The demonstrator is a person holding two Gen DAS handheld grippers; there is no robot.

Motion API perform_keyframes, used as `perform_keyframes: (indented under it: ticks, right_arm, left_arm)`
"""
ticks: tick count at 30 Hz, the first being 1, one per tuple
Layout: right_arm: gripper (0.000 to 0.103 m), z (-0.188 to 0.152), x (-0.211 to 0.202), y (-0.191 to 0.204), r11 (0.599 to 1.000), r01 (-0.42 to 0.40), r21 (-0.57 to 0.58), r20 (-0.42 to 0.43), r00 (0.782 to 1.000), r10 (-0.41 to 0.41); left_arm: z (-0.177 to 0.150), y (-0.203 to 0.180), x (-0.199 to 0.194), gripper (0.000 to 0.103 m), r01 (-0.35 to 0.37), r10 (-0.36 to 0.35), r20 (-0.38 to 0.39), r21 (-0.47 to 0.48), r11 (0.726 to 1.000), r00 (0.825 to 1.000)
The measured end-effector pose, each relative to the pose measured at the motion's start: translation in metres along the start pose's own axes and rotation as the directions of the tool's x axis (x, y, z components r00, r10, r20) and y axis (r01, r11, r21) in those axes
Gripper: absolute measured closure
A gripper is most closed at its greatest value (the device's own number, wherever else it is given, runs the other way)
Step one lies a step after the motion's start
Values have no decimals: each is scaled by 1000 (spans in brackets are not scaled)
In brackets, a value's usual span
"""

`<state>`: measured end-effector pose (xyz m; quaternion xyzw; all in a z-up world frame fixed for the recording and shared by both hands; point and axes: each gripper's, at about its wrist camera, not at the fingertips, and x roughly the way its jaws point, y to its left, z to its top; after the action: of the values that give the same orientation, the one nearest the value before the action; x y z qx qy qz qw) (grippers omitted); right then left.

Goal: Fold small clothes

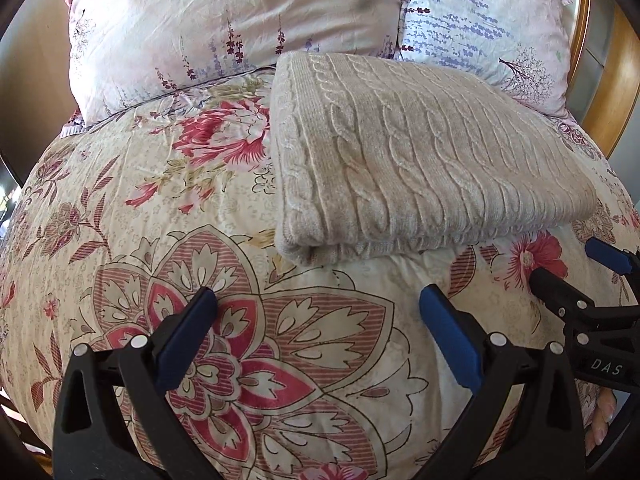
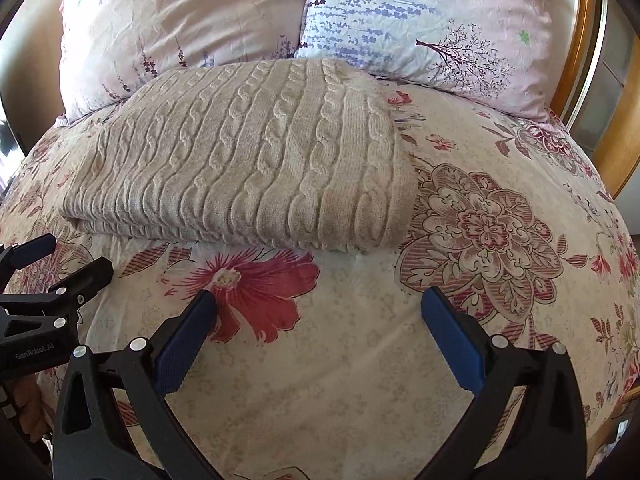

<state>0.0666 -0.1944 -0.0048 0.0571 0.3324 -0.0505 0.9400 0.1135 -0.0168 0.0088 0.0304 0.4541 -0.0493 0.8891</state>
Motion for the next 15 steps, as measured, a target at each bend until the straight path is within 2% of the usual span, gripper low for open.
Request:
perform_keyframes:
  ticks: [15]
  right_arm:
    - [1, 1, 1, -1, 1000, -9, 4, 4, 1000, 9]
  left_arm:
    - [-1, -1, 0, 2, 5, -5, 2, 1, 1000, 1000]
